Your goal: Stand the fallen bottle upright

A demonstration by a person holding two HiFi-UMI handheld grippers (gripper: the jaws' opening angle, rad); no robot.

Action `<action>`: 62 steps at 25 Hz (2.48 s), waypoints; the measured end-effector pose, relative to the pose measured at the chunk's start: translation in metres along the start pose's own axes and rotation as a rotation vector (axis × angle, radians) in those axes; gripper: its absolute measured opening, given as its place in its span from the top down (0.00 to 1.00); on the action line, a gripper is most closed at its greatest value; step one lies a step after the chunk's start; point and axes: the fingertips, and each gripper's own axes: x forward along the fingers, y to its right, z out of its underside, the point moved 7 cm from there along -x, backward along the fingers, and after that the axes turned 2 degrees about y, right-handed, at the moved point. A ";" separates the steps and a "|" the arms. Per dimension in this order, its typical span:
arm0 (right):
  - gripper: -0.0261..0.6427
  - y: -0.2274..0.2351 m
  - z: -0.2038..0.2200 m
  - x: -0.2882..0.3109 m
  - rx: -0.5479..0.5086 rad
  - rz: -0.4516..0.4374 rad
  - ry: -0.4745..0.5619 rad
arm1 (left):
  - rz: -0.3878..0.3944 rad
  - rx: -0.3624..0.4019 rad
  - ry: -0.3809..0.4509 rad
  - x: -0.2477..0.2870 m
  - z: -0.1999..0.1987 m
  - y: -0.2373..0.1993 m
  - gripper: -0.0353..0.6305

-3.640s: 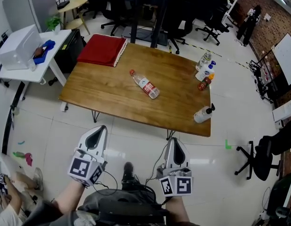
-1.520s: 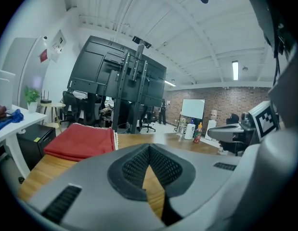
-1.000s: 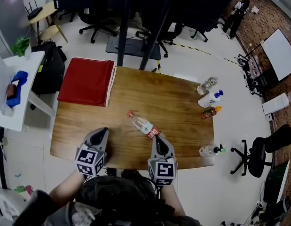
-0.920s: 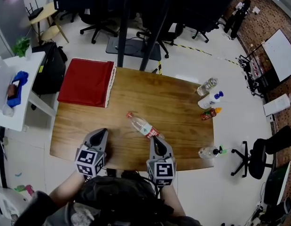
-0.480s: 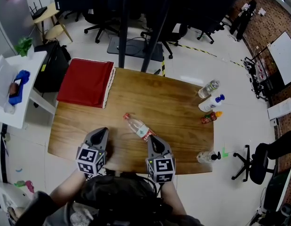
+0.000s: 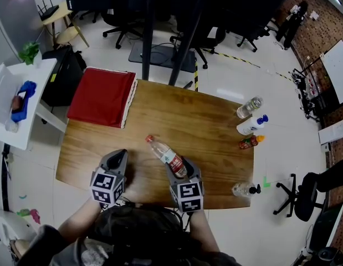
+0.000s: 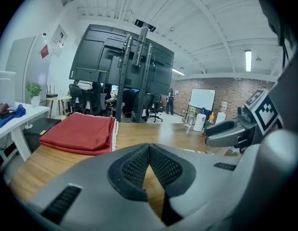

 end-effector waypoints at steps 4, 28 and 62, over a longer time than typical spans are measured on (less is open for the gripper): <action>0.47 0.000 0.002 0.014 -0.043 -0.024 -0.055 | -0.001 -0.005 -0.008 0.008 0.001 -0.004 0.90; 0.27 0.005 0.023 0.088 -0.199 -0.225 -0.422 | 0.018 -0.061 -0.063 0.058 0.001 -0.035 0.90; 0.36 0.016 0.049 0.148 -0.377 -0.310 -0.670 | -0.038 -0.102 -0.091 0.091 0.007 -0.051 0.90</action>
